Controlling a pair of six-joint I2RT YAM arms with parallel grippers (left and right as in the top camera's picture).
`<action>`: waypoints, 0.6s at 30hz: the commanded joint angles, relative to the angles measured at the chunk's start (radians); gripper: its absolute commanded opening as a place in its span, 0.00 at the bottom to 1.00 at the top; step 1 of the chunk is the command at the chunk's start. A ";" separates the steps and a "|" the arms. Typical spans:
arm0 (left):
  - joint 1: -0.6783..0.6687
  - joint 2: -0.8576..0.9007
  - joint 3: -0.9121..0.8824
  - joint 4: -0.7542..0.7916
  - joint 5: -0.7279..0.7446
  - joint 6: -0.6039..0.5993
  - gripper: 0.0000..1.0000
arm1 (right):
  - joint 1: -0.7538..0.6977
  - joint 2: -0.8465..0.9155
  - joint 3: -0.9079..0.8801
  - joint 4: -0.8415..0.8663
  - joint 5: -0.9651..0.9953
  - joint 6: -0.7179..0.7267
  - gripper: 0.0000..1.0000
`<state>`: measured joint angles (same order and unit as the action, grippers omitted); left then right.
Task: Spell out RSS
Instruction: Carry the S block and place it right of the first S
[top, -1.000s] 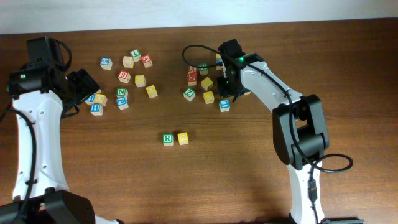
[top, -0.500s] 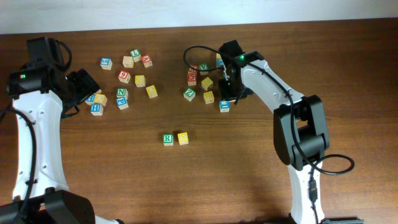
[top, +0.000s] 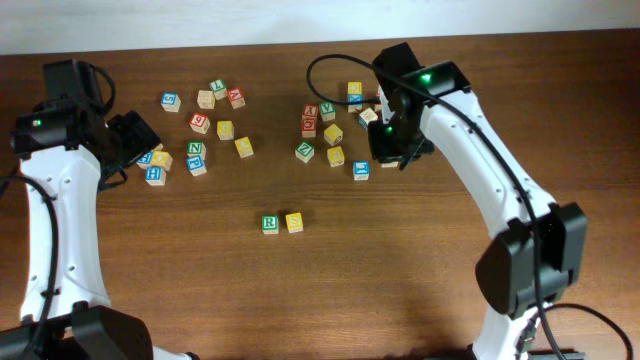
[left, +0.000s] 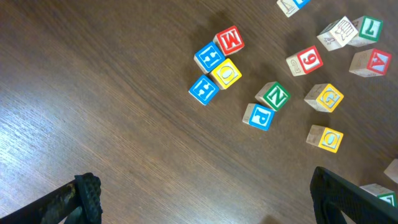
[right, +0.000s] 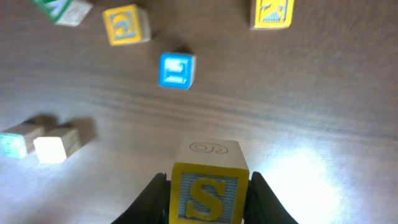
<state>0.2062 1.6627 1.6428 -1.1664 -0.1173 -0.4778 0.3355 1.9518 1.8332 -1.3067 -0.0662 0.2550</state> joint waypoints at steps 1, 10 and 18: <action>0.006 -0.010 0.009 -0.002 -0.011 0.012 0.99 | 0.064 -0.034 0.014 -0.029 -0.051 0.057 0.23; 0.006 -0.010 0.009 -0.002 -0.011 0.012 0.99 | 0.240 -0.034 -0.101 -0.010 -0.008 0.260 0.23; 0.006 -0.010 0.009 -0.002 -0.011 0.012 0.99 | 0.334 -0.034 -0.317 0.261 -0.011 0.317 0.24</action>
<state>0.2062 1.6627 1.6428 -1.1667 -0.1169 -0.4782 0.6338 1.9289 1.5990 -1.1252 -0.0872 0.5243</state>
